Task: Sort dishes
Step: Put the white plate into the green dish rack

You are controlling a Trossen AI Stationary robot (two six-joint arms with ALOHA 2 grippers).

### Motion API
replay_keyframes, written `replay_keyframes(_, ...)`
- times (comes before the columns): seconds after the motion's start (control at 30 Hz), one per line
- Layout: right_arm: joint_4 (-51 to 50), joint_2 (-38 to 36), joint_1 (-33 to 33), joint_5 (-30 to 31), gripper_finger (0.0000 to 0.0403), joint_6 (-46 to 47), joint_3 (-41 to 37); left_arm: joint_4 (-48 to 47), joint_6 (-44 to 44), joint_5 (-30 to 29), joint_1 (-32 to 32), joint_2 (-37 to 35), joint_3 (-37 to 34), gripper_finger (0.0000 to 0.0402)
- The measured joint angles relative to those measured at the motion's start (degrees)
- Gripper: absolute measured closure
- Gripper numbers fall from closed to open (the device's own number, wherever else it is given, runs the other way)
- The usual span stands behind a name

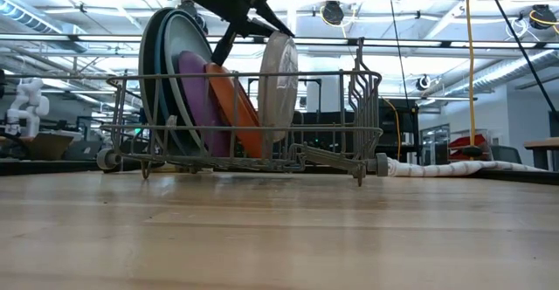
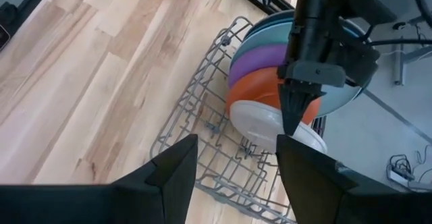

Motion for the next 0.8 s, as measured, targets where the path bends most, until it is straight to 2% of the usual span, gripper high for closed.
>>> replay_keyframes(0.23, -0.4, 0.0, 0.4, 0.0, 0.0209, 0.3, 0.0, 3.1, -0.2, 0.1, -0.5, 0.0, -0.1, 0.0401)
replay_keyframes(0.43, -0.4, 0.0, 0.4, 0.0, 0.0209, 0.6, 0.0, 1.8, -1.3, 0.2, -0.9, 0.0, -0.1, 0.0401)
replay_keyframes(0.8, -0.2, 0.0, 0.3, 0.0, 0.0209, 0.2, 0.0, 1.3, -3.2, -4.4, -2.5, 1.5, 0.0, 0.0401)
